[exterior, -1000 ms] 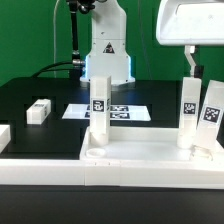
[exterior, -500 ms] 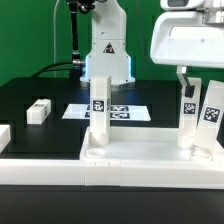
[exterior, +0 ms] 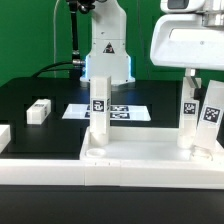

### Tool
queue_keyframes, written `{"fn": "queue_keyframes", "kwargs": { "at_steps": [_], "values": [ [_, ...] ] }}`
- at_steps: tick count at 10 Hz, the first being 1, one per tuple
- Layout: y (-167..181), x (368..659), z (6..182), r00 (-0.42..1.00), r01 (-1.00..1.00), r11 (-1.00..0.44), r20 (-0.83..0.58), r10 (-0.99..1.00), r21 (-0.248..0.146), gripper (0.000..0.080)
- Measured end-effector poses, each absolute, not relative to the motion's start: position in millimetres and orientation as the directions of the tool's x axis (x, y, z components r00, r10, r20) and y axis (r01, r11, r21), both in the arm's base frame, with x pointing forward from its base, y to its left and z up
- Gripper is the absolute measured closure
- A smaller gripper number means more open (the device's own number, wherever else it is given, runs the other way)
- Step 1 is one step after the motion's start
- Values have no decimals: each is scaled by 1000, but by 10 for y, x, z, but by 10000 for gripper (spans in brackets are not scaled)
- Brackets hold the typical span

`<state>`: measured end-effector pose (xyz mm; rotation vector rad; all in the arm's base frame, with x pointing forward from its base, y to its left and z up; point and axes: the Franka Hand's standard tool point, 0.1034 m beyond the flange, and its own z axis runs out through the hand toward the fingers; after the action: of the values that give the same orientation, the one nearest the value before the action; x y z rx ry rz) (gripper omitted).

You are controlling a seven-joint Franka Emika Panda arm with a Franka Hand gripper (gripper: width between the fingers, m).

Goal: Assemble desk

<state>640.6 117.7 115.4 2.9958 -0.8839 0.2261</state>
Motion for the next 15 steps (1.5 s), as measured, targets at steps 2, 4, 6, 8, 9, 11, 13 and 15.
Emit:
{"fn": "queue_keyframes", "kwargs": {
  "at_steps": [2,4,6,8,9,11,13,15],
  "values": [
    [1171,6408,1155,830,-541,-840,141,-540,-31,509],
    [1163,6409,1155,816,-561,-827,141,-560,-34,509],
    [997,6448,1160,746,-653,-755,126,-654,-60,509],
    [922,6453,1152,545,-828,-551,86,-834,-103,509],
    [900,6458,1145,415,-898,-419,58,-908,-137,509],
    [903,6428,1119,136,-978,-132,-12,-991,-162,509],
    [888,6410,1117,-2,-988,7,-34,-999,-156,509],
    [875,6399,1109,-108,-983,115,-53,-993,-146,509]
  ]
}}
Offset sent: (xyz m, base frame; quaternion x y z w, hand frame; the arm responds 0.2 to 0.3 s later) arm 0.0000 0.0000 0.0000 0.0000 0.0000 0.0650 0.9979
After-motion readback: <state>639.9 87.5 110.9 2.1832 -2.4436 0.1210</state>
